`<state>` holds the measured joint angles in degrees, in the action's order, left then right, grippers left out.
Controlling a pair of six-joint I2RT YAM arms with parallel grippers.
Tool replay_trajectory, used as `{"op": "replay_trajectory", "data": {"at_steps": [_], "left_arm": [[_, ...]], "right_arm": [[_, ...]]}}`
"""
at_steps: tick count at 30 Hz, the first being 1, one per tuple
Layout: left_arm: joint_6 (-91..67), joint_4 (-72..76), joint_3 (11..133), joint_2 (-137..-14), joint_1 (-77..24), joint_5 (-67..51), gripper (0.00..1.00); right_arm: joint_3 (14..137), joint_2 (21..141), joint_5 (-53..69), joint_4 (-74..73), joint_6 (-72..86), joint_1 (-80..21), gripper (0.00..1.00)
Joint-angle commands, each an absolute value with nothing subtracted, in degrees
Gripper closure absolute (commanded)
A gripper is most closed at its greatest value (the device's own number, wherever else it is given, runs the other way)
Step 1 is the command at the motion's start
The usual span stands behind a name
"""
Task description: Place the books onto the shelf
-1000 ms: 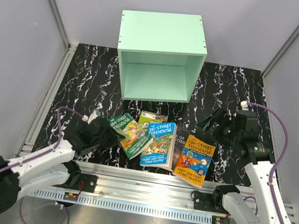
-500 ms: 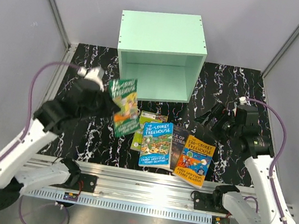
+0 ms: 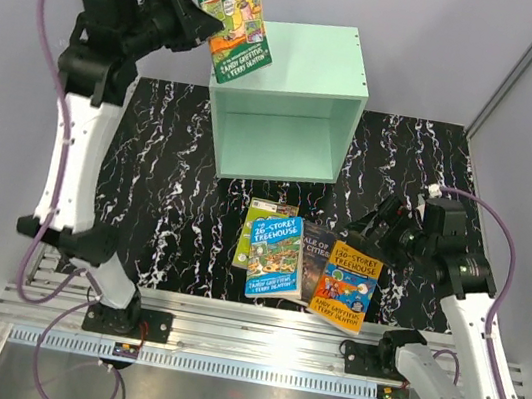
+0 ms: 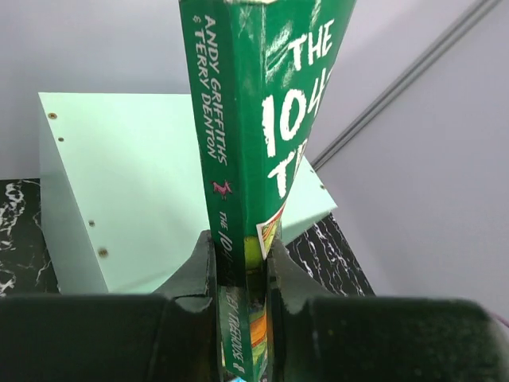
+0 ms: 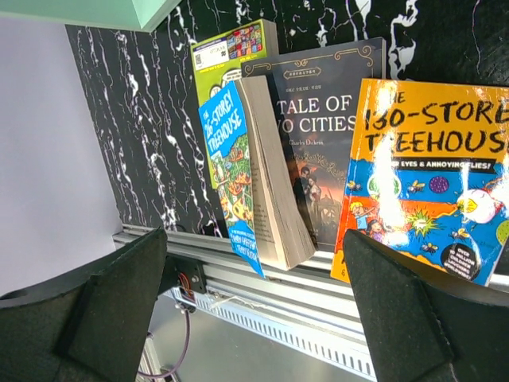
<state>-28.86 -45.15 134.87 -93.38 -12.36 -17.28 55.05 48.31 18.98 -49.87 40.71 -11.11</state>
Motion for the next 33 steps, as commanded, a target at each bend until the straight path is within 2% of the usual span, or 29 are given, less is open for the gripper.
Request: {"op": "replay_trajectory", "data": {"at_steps": [1, 2, 6, 11, 17, 22, 24, 26, 30, 33], "left_arm": [[-36.4, -36.3, 137.1, -103.7, -6.4, -34.6, 1.00], [-38.4, -35.0, 138.6, -106.0, -5.7, -34.6, 1.00], [-50.0, -23.5, 146.1, -116.7, -3.2, -52.6, 1.00], [-56.8, -15.9, 144.4, -119.1, 1.3, -54.5, 0.97], [-50.5, -27.8, 141.9, -119.8, 2.9, -60.0, 0.99], [-47.1, -35.3, 140.1, -119.9, 3.7, -57.9, 1.00], [-46.8, -36.3, 140.0, -120.2, 3.9, -57.8, 0.97], [-46.2, -37.6, 140.0, -120.5, 4.0, -57.4, 0.91], [-45.3, -40.1, 141.1, -120.8, 4.1, -56.4, 0.51], [-43.6, -42.4, 141.8, -120.2, 4.7, -54.1, 0.41]], "right_arm": [[56.3, 46.3, 18.8, -52.8, 39.1, -11.1, 0.00], [56.5, 46.2, 18.6, -53.2, 38.8, -11.2, 0.00], [56.8, 46.2, 17.1, -55.3, 36.9, -11.2, 0.00], [55.8, 46.1, 16.2, -55.9, 36.3, -11.2, 0.00], [55.8, 48.2, 14.7, -54.6, 35.5, -11.2, 0.00], [54.6, 51.1, 15.6, -52.4, 36.9, -11.2, 0.00], [54.4, 51.7, 16.0, -51.4, 37.2, -11.1, 0.00], [54.0, 52.4, 16.0, -50.7, 37.5, -11.2, 0.00], [52.7, 52.8, 16.0, -49.7, 38.1, -11.1, 0.00], [51.3, 52.8, 16.2, -49.0, 38.5, -11.2, 0.00]]}}
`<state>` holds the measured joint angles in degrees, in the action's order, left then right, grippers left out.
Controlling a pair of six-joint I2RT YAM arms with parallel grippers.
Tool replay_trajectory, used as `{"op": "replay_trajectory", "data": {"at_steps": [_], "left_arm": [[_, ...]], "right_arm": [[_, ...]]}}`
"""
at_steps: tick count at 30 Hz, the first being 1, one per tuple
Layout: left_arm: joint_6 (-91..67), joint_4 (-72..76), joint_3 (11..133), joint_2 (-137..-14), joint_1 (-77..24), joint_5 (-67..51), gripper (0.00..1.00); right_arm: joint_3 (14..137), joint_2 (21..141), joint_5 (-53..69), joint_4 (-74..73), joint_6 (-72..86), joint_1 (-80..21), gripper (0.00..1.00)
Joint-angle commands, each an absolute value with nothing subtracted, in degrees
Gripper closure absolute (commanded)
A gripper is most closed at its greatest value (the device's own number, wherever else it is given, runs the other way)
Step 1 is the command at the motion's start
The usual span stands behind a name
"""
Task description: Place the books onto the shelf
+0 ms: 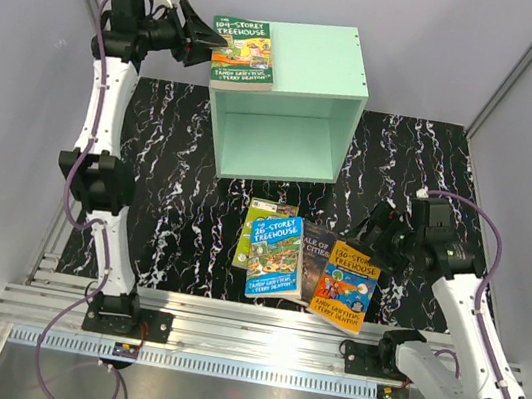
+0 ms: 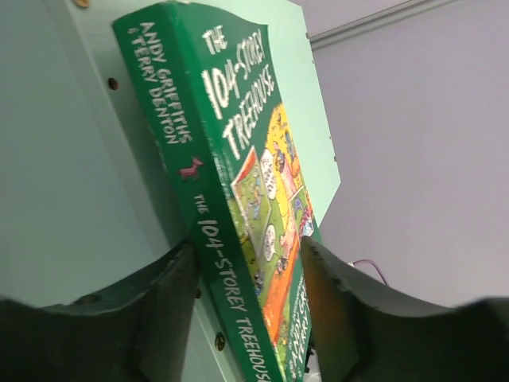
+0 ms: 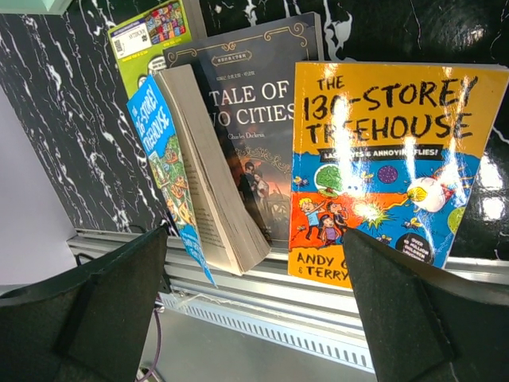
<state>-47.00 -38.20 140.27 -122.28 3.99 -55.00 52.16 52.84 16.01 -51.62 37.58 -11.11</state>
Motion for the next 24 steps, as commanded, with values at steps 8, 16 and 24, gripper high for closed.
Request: {"op": "replay_trajectory", "data": {"at_steps": [8, 16, 24], "left_arm": [[-42.6, -44.3, 138.7, -115.2, 8.9, -47.0, 0.16], [-40.5, -47.7, 124.0, -99.3, 12.7, -27.3, 0.01], [-38.8, -43.6, 90.0, -75.5, 7.0, -16.8, 0.01]], "right_arm": [[50.8, 54.0, 16.6, -47.6, 38.6, -11.2, 0.00], [50.5, 55.8, 18.5, -46.9, 38.9, -11.2, 0.00], [43.8, 65.2, 32.1, -35.4, 41.1, -11.2, 0.00]]}}
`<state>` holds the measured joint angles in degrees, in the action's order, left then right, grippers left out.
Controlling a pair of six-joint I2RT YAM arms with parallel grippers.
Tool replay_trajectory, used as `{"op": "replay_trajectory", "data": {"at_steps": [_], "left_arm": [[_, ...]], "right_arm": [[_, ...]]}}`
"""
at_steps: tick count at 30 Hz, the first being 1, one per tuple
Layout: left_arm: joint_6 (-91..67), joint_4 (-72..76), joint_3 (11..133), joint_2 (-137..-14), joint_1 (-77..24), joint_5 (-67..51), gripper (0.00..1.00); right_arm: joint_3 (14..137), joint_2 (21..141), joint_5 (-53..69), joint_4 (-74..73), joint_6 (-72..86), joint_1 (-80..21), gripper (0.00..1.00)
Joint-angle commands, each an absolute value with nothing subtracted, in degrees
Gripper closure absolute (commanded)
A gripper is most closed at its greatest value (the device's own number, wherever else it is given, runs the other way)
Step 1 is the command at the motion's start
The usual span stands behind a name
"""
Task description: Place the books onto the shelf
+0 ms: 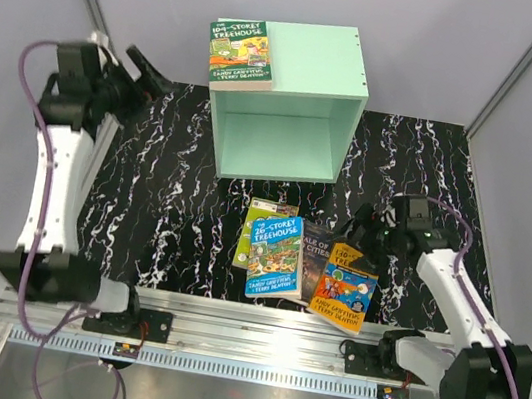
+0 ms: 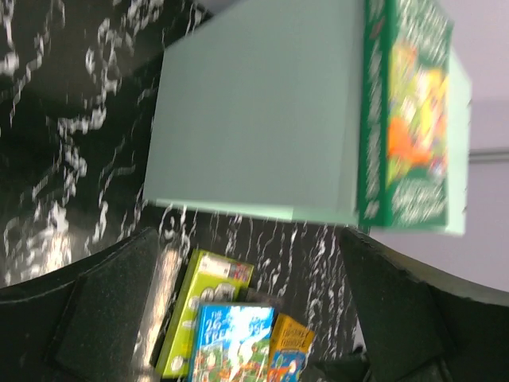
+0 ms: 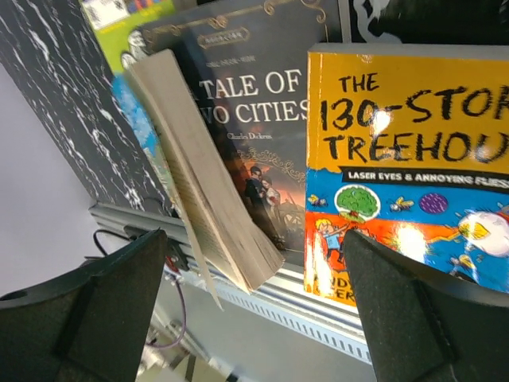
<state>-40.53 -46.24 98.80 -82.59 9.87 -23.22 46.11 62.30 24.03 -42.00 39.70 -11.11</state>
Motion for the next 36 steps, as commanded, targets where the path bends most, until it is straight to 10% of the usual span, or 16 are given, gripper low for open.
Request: {"op": "replay_trajectory", "data": {"at_steps": [1, 17, 36], "left_arm": [[-39.3, -43.1, 81.6, -73.1, 4.5, -16.5, 0.01], [-48.4, -43.5, 38.7, -40.4, -13.0, -15.5, 0.01], [-61.4, -9.1, 35.2, -75.7, -48.3, -12.9, 0.01]], "right_arm": [[42.3, 66.6, 33.0, -32.3, 42.0, -11.3, 0.00], [31.8, 80.0, 41.6, -4.5, 50.4, -19.6, 0.00], [35.1, 86.1, 41.1, -3.4, 48.7, -23.6, 0.02]]}}
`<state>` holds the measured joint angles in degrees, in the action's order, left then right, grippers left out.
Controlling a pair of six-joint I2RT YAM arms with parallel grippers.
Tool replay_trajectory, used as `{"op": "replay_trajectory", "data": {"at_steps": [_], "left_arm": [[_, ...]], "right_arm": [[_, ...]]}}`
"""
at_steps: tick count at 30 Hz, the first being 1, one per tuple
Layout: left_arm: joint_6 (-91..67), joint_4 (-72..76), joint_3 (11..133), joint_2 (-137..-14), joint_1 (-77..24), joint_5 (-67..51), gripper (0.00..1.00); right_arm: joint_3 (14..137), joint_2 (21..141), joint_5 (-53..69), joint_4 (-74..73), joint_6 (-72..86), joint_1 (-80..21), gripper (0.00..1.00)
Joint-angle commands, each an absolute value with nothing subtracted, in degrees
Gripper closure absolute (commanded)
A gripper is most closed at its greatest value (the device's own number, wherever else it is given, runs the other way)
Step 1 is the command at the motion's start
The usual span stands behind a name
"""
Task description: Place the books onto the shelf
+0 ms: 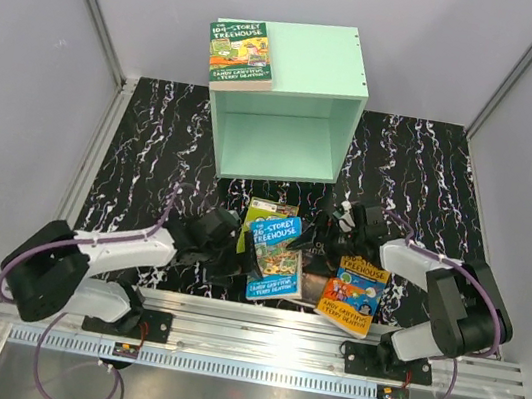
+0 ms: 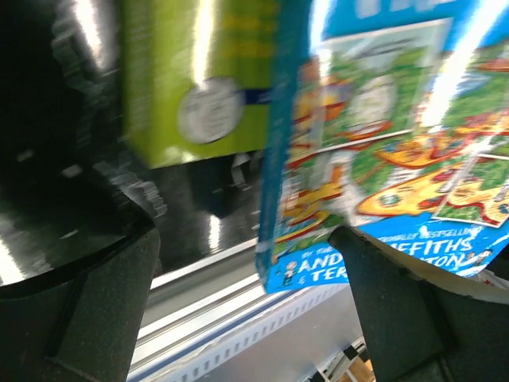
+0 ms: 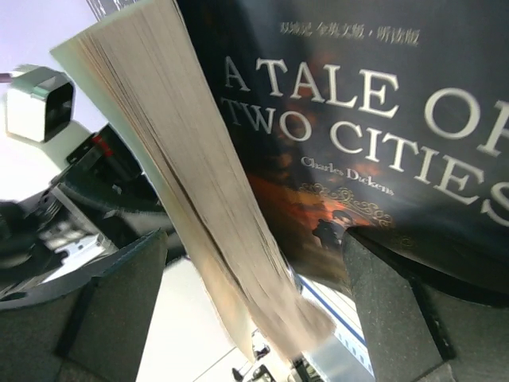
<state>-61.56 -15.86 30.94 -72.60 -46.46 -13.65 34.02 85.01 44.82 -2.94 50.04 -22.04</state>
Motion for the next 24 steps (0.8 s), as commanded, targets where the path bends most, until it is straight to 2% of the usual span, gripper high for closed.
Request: {"op": "replay_trajectory", "data": {"at_steps": [1, 5, 6, 8, 9, 11, 13, 17, 20, 24], "left_arm": [[-61.2, -9.1, 35.9, -78.1, -48.3, -13.3, 0.01], [-60.6, -9.3, 38.4, -80.0, -48.7, -13.5, 0.01], [-60.3, -9.5, 38.8, -79.8, -48.7, -13.5, 0.01], [-59.9, -10.5, 39.4, -79.3, -48.8, -13.1, 0.01], [-59.3, -11.2, 39.8, -79.0, -48.7, -13.0, 0.01], [-58.5, -13.8, 41.2, -77.9, -48.7, -12.3, 0.01], [-56.9, -16.6, 42.5, -76.2, -48.8, -10.1, 0.01], [-54.7, -30.2, 47.3, -69.1, -48.7, -4.1, 0.01], [-54.7, -37.8, 49.5, -60.1, -48.5, 2.0, 0.01], [-54.1, -39.3, 55.0, -51.6, -47.0, 4.5, 0.01]], "right_arm": [[35.2, 86.0, 41.1, -3.6, 48.9, -23.8, 0.04], [35.9, 86.2, 42.1, -3.7, 49.0, -24.3, 0.23], [35.9, 86.3, 42.4, -3.7, 49.0, -24.4, 0.37], [35.8, 86.4, 42.9, -4.0, 48.6, -24.7, 0.53], [35.9, 86.2, 43.1, -4.2, 48.3, -24.7, 0.72], [36.7, 85.7, 43.2, -6.2, 47.3, -24.7, 0.87], [38.1, 83.9, 42.5, -10.8, 44.8, -24.7, 0.98], [46.2, 79.3, 39.8, -22.1, 39.6, -24.8, 1.00], [57.0, 76.6, 38.2, -30.7, 36.6, -24.7, 1.00], [74.7, 77.2, 38.8, -36.5, 37.0, -24.7, 1.00]]}}
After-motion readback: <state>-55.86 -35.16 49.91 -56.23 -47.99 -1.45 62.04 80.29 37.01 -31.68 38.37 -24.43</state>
